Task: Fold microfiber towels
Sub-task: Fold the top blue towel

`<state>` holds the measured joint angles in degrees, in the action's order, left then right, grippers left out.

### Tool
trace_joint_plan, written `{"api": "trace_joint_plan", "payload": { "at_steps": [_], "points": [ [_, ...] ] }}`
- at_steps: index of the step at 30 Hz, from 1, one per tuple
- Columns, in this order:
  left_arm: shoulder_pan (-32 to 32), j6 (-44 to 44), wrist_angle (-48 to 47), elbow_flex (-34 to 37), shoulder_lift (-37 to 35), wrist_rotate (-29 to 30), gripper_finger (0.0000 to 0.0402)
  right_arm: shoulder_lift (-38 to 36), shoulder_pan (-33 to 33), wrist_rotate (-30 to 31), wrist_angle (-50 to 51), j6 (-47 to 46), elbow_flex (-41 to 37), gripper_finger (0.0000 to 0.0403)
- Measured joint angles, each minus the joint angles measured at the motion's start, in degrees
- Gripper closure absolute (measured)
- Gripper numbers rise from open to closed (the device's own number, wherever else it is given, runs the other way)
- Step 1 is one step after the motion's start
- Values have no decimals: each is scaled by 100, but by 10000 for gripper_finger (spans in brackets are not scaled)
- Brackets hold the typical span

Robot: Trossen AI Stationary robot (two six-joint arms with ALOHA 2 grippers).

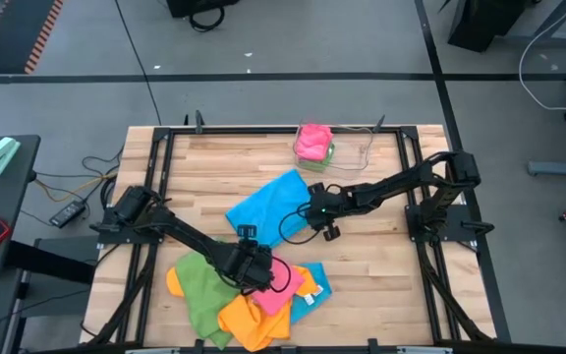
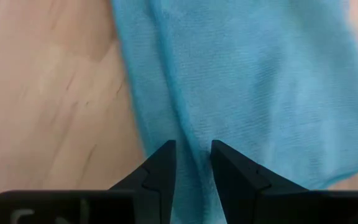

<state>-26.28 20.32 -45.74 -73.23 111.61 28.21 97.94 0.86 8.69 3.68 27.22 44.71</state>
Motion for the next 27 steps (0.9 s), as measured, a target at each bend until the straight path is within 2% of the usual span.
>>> {"api": "trace_joint_plan", "payload": {
  "at_steps": [9,20,27],
  "points": [
    [-9,0,-15,0,0,0,294,-148,-204,109,133,-109,-4,292],
    [-8,-3,-13,0,0,0,294,-185,-457,1345,558,-115,-2,292],
    [24,-71,-12,0,-2,-1,294,-185,-820,1808,785,-201,-5,292]
  ]
}}
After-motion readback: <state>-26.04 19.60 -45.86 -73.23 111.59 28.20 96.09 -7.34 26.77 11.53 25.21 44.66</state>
